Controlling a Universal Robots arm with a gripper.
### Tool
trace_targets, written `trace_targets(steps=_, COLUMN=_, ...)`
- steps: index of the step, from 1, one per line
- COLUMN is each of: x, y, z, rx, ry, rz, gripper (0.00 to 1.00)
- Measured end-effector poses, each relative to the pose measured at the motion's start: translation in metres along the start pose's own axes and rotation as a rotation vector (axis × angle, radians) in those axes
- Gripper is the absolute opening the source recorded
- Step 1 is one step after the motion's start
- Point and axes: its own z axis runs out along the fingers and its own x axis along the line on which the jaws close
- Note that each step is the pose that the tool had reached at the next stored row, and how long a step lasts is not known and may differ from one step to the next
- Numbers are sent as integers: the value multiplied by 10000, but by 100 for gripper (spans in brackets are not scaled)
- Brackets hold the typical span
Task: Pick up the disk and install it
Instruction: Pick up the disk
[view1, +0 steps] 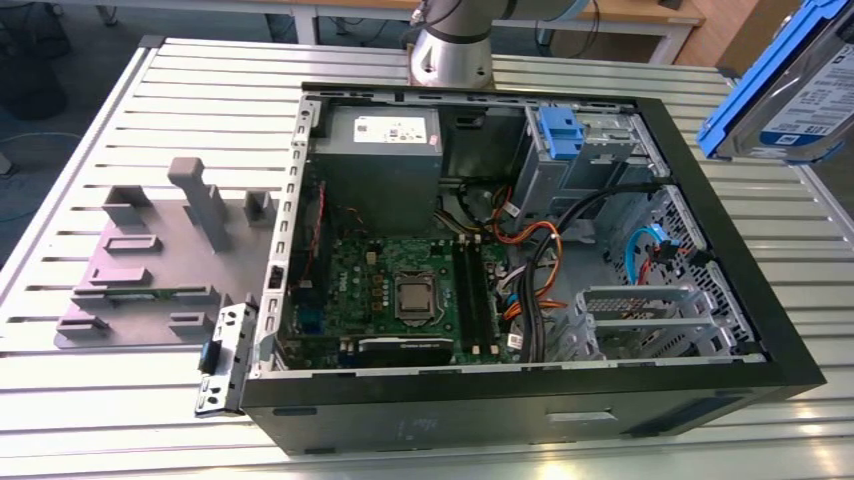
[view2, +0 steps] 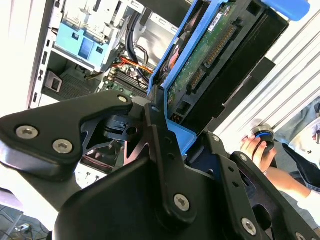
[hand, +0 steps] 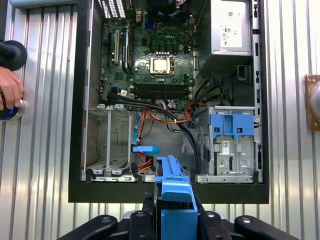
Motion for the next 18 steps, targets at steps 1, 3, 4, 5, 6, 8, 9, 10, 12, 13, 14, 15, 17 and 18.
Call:
trace_targets(steps=1, x=10, y=0, z=2, rx=0, ry=0, rz=0, gripper=37)
trace_targets(steps=3, x=20, y=0, z=4, rx=0, ry=0, rz=0, gripper=37)
trace_targets(steps=4, x=21, y=0, z=4, rx=0, ry=1, rz=0, gripper=37)
trace_targets(steps=5, x=24, y=0, z=4, rx=0, ry=0, rz=0, gripper=37)
trace_targets(steps=6, x=26, y=0, z=5, rx=0, ry=0, rz=0, gripper=37)
trace_targets(steps=8, x=32, y=-1, z=6, rx=0, ry=1, rz=0, gripper=37)
trace_targets(steps=9, x=35, y=-1, z=7, rx=0, ry=0, rz=0, gripper=37)
trace_targets(steps=10, x=38, y=-1, z=7, rx=0, ry=0, rz=0, gripper=37)
trace_targets(steps=12, x=42, y=-1, z=8, rx=0, ry=0, rz=0, gripper=37)
trace_targets(steps=13, x=44, y=-1, z=8, rx=0, ry=1, rz=0, gripper=37)
trace_targets(steps=14, x=47, y=-1, z=9, rx=0, ry=1, rz=0, gripper=37)
trace_targets(steps=15, x=49, y=-1, z=9, rx=0, ry=1, rz=0, gripper=37)
trace_targets(steps=17, x=54, y=-1, z=10, rx=0, ry=0, rz=0, gripper=37)
trace_targets(steps=18, x=56, y=-1, z=11, rx=0, ry=0, rz=0, gripper=37)
